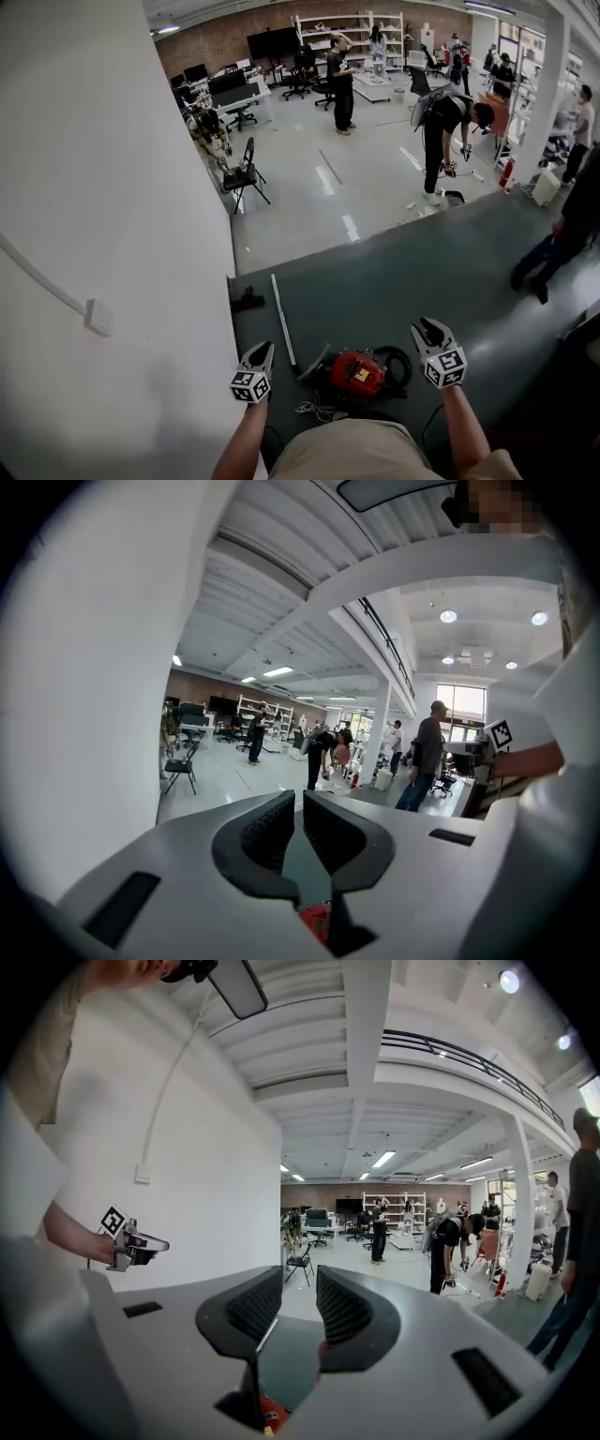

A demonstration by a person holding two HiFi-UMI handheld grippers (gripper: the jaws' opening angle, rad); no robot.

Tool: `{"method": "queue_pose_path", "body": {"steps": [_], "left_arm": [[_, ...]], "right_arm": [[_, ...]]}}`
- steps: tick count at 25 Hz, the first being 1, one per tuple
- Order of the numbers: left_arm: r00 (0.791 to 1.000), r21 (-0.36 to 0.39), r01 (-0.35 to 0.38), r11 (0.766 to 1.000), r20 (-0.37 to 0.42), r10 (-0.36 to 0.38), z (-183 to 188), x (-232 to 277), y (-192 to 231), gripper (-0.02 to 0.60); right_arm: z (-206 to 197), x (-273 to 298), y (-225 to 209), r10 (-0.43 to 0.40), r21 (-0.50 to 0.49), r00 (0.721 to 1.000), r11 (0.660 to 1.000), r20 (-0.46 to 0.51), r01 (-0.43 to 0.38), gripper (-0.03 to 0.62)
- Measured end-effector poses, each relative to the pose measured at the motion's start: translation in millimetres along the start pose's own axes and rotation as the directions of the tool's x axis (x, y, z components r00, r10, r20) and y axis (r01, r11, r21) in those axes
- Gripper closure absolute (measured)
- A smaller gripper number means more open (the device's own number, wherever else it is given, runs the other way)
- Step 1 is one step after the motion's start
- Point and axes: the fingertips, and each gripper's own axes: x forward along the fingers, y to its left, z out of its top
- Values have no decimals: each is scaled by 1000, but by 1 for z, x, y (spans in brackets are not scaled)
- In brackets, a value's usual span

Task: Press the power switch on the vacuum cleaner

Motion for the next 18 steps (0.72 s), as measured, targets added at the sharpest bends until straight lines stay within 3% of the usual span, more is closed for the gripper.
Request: {"method": "queue_pose_path", "body": {"steps": [7,13,18], "left_arm": [[986,-1,161,987,-41,-161,-12,31,-80,551],[954,49,299,953,-50,-296,-6,55,-145,528],[932,69,363,929,-50,-360,-2,66,-190,528]], "right_arm": [[-11,23,46,93,-6,995,996,-35,-93,490],[-15,40,83,150,11,988,989,-46,-149,491],[-13,45,100,185,9,981,983,-56,-185,491]]}}
